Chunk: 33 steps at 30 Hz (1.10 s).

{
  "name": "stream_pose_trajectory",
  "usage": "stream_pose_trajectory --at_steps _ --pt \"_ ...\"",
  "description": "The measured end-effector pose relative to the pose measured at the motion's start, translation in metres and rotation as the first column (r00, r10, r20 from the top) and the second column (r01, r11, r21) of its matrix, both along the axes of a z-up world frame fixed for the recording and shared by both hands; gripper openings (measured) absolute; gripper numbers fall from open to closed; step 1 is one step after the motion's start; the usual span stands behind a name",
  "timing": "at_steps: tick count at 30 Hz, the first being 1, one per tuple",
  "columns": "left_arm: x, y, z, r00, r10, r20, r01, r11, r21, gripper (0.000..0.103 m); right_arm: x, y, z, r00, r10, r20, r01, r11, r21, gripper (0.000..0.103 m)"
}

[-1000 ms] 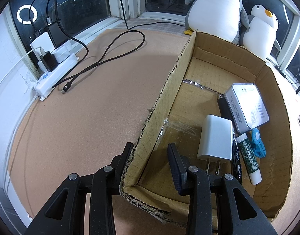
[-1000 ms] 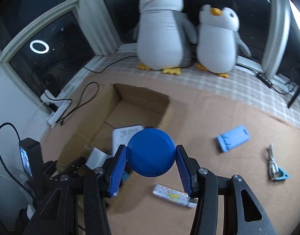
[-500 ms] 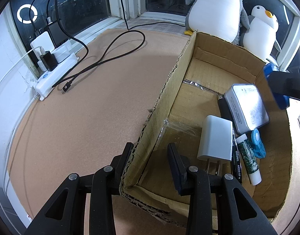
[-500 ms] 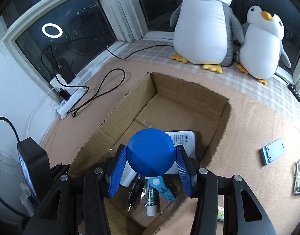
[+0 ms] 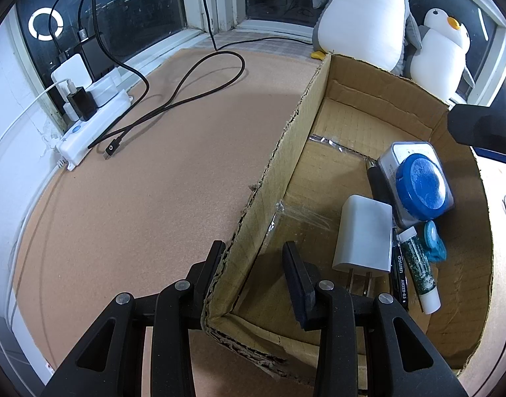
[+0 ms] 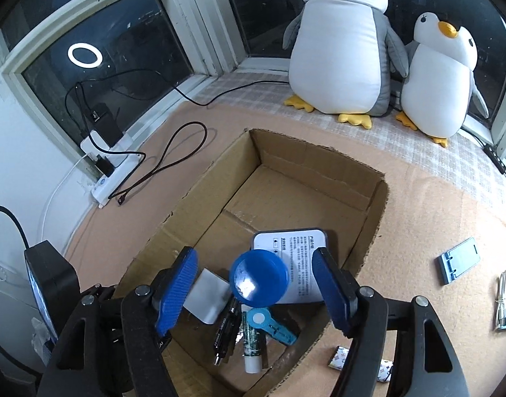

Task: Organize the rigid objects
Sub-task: 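Move the right gripper to the white USB cable and grasp it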

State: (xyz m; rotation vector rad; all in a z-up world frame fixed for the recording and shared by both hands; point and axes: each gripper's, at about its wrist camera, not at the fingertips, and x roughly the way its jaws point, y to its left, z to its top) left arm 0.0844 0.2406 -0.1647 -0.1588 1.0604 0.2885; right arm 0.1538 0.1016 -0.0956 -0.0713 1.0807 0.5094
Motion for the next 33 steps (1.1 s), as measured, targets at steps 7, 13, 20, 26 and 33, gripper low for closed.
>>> stream_pose_trajectory --at_steps 7,13,20,26,33 --pt "0.001 0.0 -0.001 1.0 0.0 0.0 0.0 1.0 0.0 0.039 0.0 -0.008 0.004 1.0 -0.007 0.004 0.007 1.0 0.0 0.068" --pt "0.0 0.0 -0.001 1.0 0.0 0.0 0.0 1.0 0.0 0.039 -0.003 -0.034 0.014 0.999 -0.035 0.026 0.035 0.999 -0.001 0.068" --pt "0.0 0.0 -0.001 1.0 0.0 0.0 0.0 1.0 0.0 0.039 -0.001 -0.102 0.022 0.99 -0.134 0.05 0.136 0.99 -0.029 0.068" --pt "0.0 0.0 -0.001 1.0 0.0 0.001 0.0 1.0 0.001 0.039 0.005 -0.168 0.02 0.972 -0.23 0.044 0.233 0.97 -0.074 0.068" --pt "0.0 0.0 -0.001 1.0 -0.001 0.0 0.001 1.0 0.002 0.039 0.02 -0.231 0.005 0.951 -0.31 0.009 0.308 0.94 -0.147 0.068"
